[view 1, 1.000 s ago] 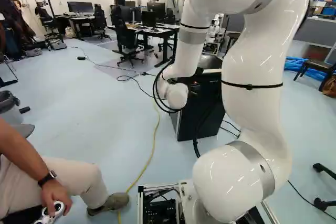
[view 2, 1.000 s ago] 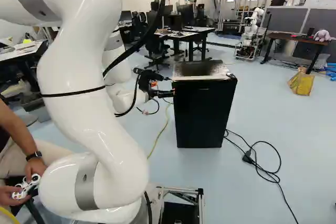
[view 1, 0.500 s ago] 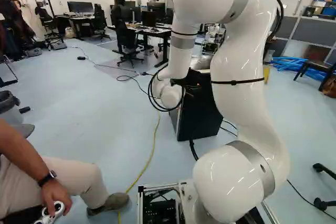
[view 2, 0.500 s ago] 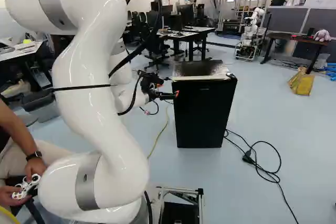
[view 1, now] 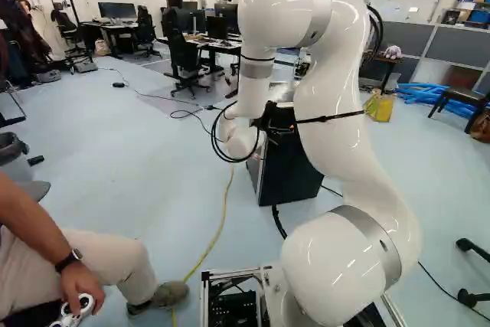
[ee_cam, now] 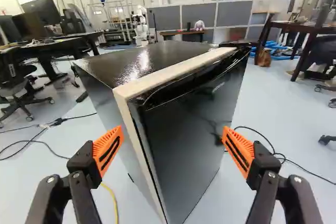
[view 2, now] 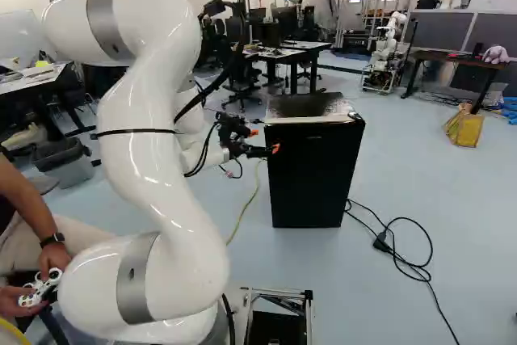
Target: Grab a drink from the fridge
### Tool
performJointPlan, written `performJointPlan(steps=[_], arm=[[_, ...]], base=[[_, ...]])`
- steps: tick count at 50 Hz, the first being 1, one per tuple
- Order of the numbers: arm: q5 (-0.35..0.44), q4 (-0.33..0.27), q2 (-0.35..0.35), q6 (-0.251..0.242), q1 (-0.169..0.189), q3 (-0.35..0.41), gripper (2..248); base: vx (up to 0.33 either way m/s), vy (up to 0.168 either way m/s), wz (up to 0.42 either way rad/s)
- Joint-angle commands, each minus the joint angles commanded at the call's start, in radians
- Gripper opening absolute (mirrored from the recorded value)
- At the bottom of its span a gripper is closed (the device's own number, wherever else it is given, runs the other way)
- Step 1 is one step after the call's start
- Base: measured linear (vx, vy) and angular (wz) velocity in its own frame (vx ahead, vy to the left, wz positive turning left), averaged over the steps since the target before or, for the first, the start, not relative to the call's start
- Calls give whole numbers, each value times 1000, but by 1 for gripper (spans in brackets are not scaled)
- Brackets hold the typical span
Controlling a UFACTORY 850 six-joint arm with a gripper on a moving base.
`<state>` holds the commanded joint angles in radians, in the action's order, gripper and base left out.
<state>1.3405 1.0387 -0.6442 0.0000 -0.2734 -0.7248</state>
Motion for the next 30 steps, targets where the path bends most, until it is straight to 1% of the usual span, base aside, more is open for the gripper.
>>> performJointPlan(steps=[4, 9, 30], arm=[[11, 23, -21, 0, -3, -17, 247], [18, 37, -40, 0, -7, -35, 247], [20, 42, -61, 0, -10, -65, 247]], base=[[0, 0, 0], [0, 0, 0], [0, 0, 0]])
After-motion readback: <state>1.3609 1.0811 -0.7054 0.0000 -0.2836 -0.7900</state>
